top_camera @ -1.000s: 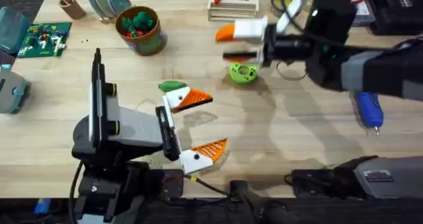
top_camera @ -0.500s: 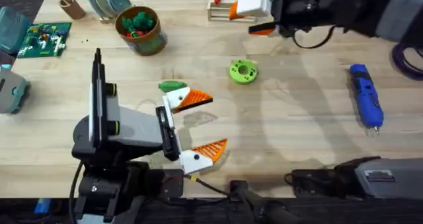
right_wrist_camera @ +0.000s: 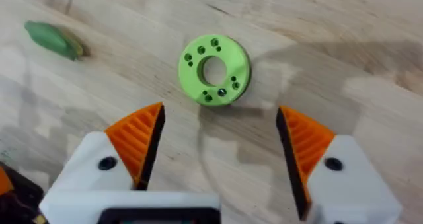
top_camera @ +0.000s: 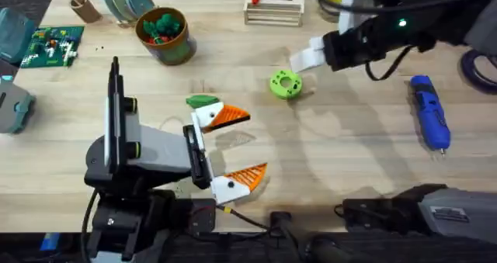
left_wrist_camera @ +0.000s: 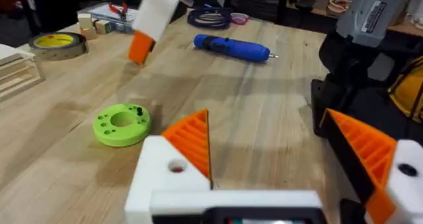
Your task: Pick up the gripper from the table and insert it into the empty holder that is missing its gripper. Then pick up a screw, insert it into the mounting hole, and use the screwdriver to tighten it. Finally, clean up the table by picking up the vegetable and placing it into the bucket.
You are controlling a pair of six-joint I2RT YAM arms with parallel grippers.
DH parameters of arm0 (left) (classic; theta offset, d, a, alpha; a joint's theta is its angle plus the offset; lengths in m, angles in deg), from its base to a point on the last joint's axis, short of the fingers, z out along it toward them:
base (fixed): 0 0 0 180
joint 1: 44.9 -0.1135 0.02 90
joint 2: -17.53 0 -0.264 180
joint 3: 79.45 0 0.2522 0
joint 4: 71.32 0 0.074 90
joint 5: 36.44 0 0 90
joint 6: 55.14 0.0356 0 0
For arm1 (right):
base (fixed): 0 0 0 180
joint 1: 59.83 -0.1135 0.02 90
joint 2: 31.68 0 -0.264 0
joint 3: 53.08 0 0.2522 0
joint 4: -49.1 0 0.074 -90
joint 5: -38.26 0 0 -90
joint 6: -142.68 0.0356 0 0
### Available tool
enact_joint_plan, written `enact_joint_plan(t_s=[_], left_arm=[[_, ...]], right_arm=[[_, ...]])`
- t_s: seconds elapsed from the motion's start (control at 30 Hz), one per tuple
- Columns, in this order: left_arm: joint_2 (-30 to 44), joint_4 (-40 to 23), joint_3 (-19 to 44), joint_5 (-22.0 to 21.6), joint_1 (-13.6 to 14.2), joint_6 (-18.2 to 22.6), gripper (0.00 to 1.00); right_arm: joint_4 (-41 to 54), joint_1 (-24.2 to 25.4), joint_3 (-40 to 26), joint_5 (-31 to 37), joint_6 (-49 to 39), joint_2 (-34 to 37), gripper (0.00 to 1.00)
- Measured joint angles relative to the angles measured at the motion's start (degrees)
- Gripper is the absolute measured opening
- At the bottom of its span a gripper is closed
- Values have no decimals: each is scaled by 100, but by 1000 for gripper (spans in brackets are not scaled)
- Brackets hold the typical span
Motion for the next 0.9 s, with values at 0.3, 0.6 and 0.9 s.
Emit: enact_joint_plan(t_s=[0.3,0.6,0.9], left_arm=[[0,0,0,2,0,0,994],[0,0,0,2,0,0,993],[0,0,0,2,0,0,993]], right_arm=[[24,-155,-2,129,-516,101,974],[-38,-474,-2,251,-919,769,975],[-168,-830,-2,731,-1037,1141,974]])
